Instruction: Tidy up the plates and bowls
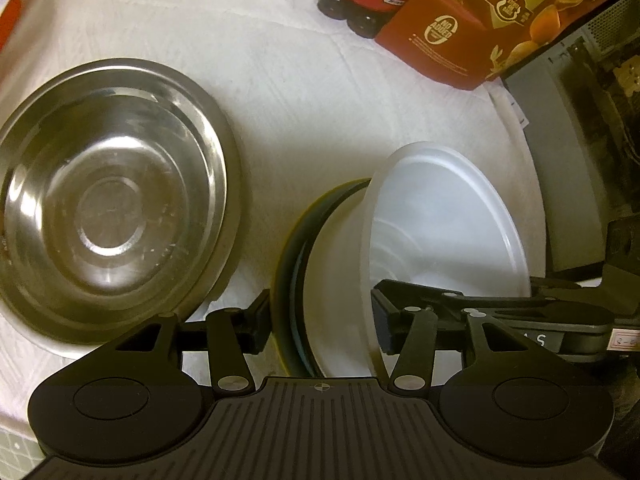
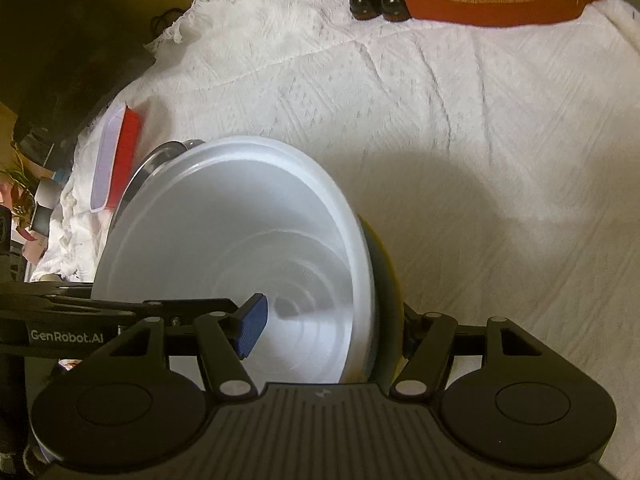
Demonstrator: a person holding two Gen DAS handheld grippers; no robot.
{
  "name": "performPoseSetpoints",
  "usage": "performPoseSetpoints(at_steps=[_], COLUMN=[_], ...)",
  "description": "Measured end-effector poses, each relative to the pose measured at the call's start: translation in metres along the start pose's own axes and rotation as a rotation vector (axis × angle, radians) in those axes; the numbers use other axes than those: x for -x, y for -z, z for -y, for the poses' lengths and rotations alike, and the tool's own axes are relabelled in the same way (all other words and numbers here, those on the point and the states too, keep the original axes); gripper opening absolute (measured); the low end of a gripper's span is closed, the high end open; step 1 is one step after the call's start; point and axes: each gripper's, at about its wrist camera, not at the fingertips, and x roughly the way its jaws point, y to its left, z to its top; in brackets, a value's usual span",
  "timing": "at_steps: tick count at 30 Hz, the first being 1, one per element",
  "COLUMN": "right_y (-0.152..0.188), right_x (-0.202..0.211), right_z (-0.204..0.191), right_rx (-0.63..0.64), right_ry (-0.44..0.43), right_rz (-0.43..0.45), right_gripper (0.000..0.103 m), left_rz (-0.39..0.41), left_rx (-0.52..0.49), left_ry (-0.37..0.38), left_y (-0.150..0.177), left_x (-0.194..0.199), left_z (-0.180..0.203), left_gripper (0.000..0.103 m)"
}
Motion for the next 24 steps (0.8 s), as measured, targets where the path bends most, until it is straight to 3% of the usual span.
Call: performPoseSetpoints(at_steps=[12, 16, 24], right_y=[0.003, 0.002, 0.002], right_x=[-0.002, -0.005, -0.005], right_z=[0.007, 0.013, 0.009], right_rx=[-0.038, -0.068, -0.07], right_ry=[-0.029, -0.055, -0.037], right_rz=[-0.015, -0.044, -0.054], right_gripper=[0.066, 0.061, 0.061], left_rz=[0.004, -0.005, -0.008], left_rx=[-0.003, 0.012, 0.017], left_ry=[-0.002, 0.008, 0.024], left_y=[0.001, -0.001, -0.002], left_x=[-0.006, -0.009, -0.011], left_z=[0.001, 0.0, -0.004], left_gripper=[0.059, 0.061, 0.061])
